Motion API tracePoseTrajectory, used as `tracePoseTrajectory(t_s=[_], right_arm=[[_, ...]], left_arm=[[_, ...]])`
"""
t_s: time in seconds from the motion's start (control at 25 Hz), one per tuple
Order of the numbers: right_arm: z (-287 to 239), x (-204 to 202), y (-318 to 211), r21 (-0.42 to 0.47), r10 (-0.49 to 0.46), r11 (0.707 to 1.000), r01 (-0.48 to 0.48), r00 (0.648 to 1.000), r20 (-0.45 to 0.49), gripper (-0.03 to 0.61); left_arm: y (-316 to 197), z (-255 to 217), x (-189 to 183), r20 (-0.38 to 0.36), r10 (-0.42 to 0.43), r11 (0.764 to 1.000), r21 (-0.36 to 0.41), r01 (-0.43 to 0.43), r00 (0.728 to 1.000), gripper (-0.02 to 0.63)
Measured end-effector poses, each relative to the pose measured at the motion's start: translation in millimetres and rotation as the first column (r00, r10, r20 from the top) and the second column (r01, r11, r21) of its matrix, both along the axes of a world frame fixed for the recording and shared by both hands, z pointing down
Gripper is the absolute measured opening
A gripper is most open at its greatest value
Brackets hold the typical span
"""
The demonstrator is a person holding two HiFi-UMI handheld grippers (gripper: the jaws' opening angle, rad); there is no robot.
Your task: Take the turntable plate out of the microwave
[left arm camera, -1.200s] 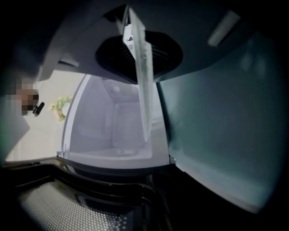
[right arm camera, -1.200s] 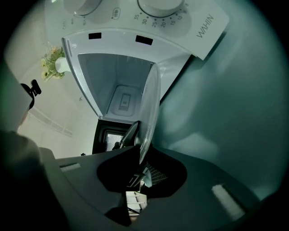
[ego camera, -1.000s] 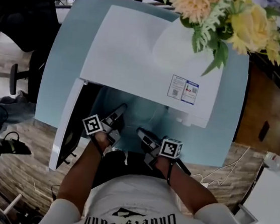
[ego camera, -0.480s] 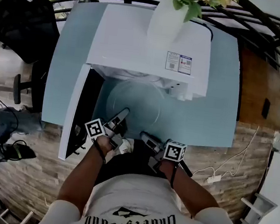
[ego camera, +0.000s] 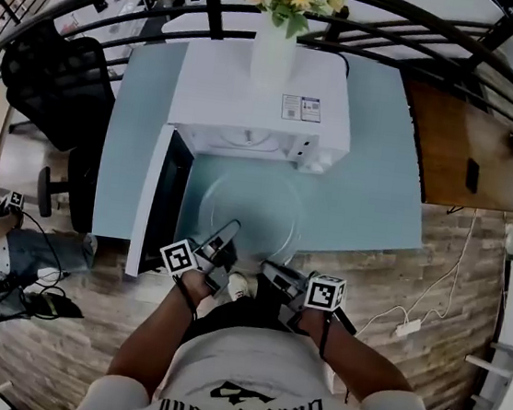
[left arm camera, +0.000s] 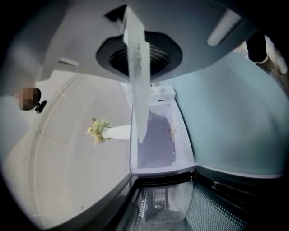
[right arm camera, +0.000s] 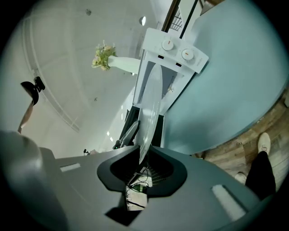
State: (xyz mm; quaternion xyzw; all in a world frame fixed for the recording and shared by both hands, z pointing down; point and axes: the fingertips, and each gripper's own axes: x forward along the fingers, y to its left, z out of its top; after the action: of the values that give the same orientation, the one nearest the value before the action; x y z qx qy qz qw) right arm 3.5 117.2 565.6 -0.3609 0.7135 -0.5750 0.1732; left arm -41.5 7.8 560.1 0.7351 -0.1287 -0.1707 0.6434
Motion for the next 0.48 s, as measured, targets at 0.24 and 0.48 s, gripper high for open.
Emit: tracePoseTrajectory(t_s=[0.24, 0.48], right_arm=[[-33, 8, 23, 0.04, -0.015, 0.999, 0.017, 0.999, -0.028, 0.054], [-54, 22, 52, 0.08, -0.049, 0.995, 0.051, 0.998, -0.025, 0.052]], left_arm=[[23, -36, 4, -0.02, -0.002, 0.999, 0.042, 0.003, 1.0, 0.078], [54, -64, 11, -0.011, -0.038, 0.996, 0.079, 0.038, 0.999, 0.078]])
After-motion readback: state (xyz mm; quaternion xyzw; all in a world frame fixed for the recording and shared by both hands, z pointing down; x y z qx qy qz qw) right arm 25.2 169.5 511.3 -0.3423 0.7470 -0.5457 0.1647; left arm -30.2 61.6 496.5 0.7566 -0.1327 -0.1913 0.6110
